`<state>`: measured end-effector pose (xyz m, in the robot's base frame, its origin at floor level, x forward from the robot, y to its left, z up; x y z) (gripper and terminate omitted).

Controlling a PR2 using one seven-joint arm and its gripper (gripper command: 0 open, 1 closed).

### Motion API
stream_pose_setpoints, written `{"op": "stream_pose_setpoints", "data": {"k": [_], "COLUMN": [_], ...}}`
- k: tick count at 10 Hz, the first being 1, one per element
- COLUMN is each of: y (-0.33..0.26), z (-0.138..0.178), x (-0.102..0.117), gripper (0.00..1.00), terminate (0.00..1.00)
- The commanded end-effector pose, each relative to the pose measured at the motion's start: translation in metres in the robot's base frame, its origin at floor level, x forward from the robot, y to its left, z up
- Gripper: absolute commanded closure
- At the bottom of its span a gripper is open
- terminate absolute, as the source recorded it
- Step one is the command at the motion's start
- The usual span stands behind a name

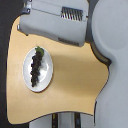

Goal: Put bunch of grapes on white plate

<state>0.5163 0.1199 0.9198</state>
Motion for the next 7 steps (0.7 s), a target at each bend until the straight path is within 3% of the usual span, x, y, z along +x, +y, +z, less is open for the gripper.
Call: {"op": "stream_pose_setpoints", "data": {"k": [1,7], "y": [-0.104,-0.254], "z": [0.027,0.045], "x": [-0.008,-0.007], "gripper": [0.0,0.0], "terminate": [0.0,0.0]}}
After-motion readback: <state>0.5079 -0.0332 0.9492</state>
